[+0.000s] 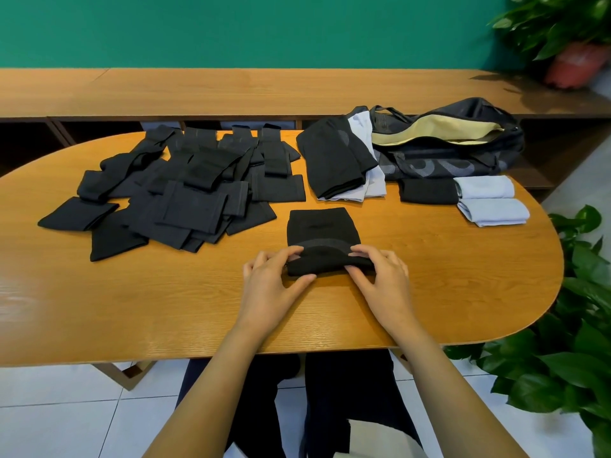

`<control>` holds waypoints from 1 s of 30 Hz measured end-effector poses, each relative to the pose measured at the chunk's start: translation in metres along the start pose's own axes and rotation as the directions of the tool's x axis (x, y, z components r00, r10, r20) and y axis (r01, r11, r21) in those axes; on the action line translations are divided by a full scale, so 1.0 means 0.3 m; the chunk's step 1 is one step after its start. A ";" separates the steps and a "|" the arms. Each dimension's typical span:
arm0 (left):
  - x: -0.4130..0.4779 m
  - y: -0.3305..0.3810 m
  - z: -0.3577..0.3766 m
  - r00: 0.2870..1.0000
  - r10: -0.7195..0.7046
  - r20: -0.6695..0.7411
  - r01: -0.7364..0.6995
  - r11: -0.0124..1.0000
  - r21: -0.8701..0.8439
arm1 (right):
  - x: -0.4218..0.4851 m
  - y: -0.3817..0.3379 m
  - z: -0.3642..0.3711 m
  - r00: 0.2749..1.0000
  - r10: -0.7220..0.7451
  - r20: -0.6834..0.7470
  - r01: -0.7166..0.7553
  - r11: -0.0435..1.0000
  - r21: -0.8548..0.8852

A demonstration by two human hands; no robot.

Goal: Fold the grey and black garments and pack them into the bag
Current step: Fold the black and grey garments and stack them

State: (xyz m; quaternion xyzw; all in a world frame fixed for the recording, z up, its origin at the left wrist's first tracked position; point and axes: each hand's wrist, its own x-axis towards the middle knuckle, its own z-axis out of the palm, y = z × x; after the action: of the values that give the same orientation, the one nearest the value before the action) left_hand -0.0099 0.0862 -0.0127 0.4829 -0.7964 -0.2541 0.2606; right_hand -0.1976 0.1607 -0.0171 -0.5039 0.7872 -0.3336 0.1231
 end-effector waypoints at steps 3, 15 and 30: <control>0.005 -0.021 0.011 0.998 -0.030 -0.056 0.028 0.999 -0.040 | 0.004 0.005 0.002 0.999 0.031 0.013 -0.031 0.999 0.036; 0.004 -0.018 0.004 0.981 -0.050 -0.188 0.025 0.991 -0.133 | 0.011 0.017 0.007 0.991 -0.060 -0.117 0.071 0.992 0.101; 0.008 -0.021 0.008 0.986 0.105 -0.133 -0.099 0.994 0.053 | -0.005 -0.009 0.018 0.932 -0.322 0.166 0.361 0.857 -0.368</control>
State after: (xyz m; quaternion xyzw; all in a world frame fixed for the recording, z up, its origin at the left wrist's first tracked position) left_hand -0.0084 0.0820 -0.0182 0.4636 -0.8063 -0.1885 0.3153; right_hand -0.1921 0.1590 -0.0195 -0.6657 0.7287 -0.1606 -0.0030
